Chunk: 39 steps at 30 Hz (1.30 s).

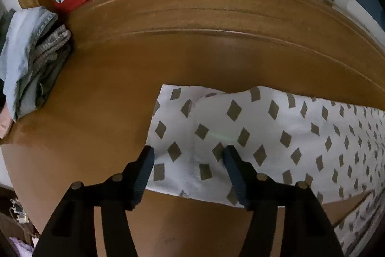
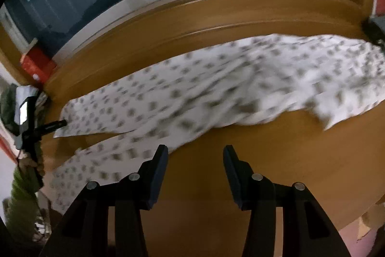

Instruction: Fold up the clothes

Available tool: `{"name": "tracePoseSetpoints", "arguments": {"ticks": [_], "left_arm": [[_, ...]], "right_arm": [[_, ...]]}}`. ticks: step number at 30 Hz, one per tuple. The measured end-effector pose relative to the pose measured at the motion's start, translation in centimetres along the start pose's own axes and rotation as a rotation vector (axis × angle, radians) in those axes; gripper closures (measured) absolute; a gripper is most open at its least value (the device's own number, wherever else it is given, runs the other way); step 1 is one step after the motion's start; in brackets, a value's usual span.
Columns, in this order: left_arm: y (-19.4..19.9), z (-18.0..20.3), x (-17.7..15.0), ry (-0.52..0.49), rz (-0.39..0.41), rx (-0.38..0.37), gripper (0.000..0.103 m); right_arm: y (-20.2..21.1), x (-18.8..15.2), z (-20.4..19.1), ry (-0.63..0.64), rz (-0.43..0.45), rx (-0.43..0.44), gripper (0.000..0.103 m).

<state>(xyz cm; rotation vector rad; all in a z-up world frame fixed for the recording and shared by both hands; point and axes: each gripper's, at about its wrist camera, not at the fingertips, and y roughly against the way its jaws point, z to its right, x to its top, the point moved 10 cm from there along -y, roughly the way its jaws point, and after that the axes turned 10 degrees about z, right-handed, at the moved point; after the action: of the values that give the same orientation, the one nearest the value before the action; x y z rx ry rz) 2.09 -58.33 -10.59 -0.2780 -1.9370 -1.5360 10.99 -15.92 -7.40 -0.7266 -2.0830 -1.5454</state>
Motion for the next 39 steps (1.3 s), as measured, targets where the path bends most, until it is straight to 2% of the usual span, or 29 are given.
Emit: {"name": "tracePoseSetpoints", "arguments": {"ticks": [3, 7, 9, 11, 17, 19, 23, 30, 31, 33, 34, 36, 39], "left_arm": [[0.0, -0.2, -0.2, -0.037, 0.006, -0.019, 0.045], [1.8, 0.9, -0.7, -0.084, 0.062, -0.079, 0.047], [4.0, 2.2, -1.9, -0.081, 0.072, -0.153, 0.046], [6.1, 3.8, -3.3, -0.074, 0.073, -0.240, 0.046], [11.5, 10.4, -8.5, -0.112, 0.035, -0.513, 0.046], [12.7, 12.4, -9.8, -0.144, 0.029, -0.574, 0.046], [13.1, 14.8, -12.1, -0.208, 0.006, -0.585, 0.046], [13.3, 15.9, -13.8, -0.218, -0.021, -0.604, 0.046], [13.3, 15.9, -13.9, -0.217, -0.024, -0.609, 0.046], [13.1, 16.1, -14.1, -0.221, -0.023, -0.612, 0.046], [13.1, 16.1, -14.2, -0.224, -0.024, -0.613, 0.046], [13.0, 16.3, -14.6, -0.238, -0.026, -0.616, 0.046], [12.7, 16.8, -15.2, -0.265, -0.040, -0.623, 0.046]], "right_arm": [[-1.3, -0.3, -1.9, -0.023, -0.027, 0.056, 0.055], [-2.7, -0.3, -4.2, -0.074, -0.088, 0.163, 0.055], [-3.2, -0.7, -5.3, -0.109, -0.129, 0.212, 0.055], [-4.2, -1.0, -5.7, -0.139, -0.170, 0.218, 0.055], [-6.3, -1.8, -5.6, -0.190, -0.252, 0.192, 0.055], [-6.6, -1.9, -5.4, -0.218, -0.270, 0.189, 0.055], [-7.3, -2.0, -5.6, -0.203, -0.311, 0.162, 0.054], [-8.0, -1.7, -5.9, -0.208, -0.349, 0.099, 0.054], [-8.1, -1.7, -5.8, -0.214, -0.350, 0.093, 0.058], [-7.9, -1.6, -5.6, -0.238, -0.345, 0.103, 0.092], [-7.7, -1.5, -5.6, -0.255, -0.341, 0.118, 0.099], [-7.3, -1.4, -5.4, -0.287, -0.331, 0.148, 0.100], [-5.7, -0.1, -6.0, -0.254, -0.267, 0.204, 0.100]]}}
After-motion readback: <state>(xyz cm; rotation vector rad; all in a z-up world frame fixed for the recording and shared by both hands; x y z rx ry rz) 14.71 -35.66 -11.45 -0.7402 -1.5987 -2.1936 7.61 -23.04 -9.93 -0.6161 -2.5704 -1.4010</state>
